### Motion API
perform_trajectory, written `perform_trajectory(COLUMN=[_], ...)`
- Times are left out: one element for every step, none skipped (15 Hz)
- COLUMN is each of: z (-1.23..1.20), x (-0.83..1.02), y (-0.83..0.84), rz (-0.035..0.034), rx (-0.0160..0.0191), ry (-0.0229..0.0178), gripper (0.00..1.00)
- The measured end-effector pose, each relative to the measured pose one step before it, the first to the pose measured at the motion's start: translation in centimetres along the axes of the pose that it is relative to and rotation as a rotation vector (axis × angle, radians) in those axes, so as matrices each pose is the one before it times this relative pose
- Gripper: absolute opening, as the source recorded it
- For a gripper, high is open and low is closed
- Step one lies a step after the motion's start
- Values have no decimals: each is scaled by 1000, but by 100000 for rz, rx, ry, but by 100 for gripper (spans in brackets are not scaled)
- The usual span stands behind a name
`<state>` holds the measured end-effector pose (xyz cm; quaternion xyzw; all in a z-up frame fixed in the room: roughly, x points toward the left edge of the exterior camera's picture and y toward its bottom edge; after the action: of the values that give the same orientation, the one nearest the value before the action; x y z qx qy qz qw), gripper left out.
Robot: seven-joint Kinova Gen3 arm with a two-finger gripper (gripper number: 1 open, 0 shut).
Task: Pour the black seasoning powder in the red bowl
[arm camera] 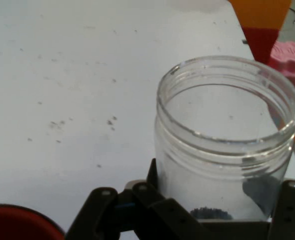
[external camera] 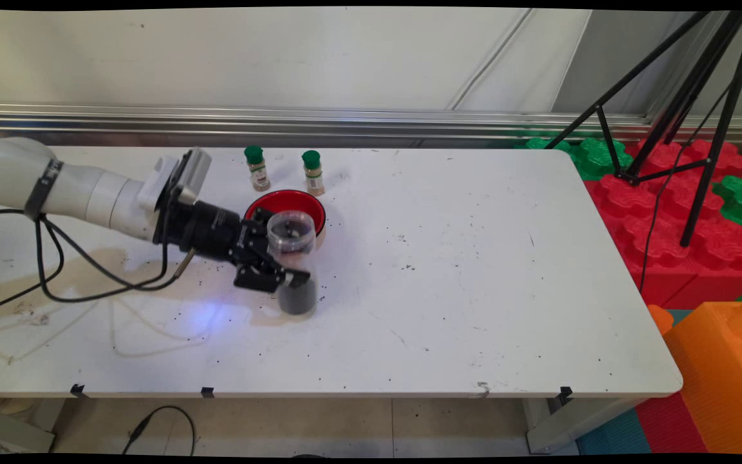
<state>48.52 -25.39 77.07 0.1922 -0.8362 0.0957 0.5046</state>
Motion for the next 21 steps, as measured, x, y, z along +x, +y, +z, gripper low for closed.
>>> perform_trajectory(z=[-74, -115, -75, -120, -133, -146, -117, -88, -99, -82, -73, -100, -42, -57, -57, -58, -76, -69, -72, -90, -59], x=[244, 405, 276, 434, 508, 514, 529, 448, 531, 466, 551, 459, 306, 531, 418, 442, 387, 294, 267, 193, 132], y=[-180, -276, -201, -300, -358, -372, -355, -289, -353, -307, -370, -320, -215, -407, -348, -396, -383, -345, -431, -463, -399], rz=[-228, -289, -173, -191, -207, -246, -132, -71, -40, -58, -36, -83, -28, -60, -52, -7, -75, 68, 219, 274, 329], rx=[733, 1028, 696, 1006, 1146, 1162, 978, 768, 924, 803, 944, 902, 550, 985, 874, 993, 1148, 1129, 1445, 1616, 1285], ry=[504, 812, 562, 853, 1012, 1051, 1066, 905, 1089, 961, 1122, 964, 623, 1086, 838, 889, 824, 629, 590, 551, 400], gripper=[0, 0, 0, 0, 0, 0, 0, 0, 0, 0, 0, 0, 0, 0, 0, 0, 0, 0, 0, 0, 0])
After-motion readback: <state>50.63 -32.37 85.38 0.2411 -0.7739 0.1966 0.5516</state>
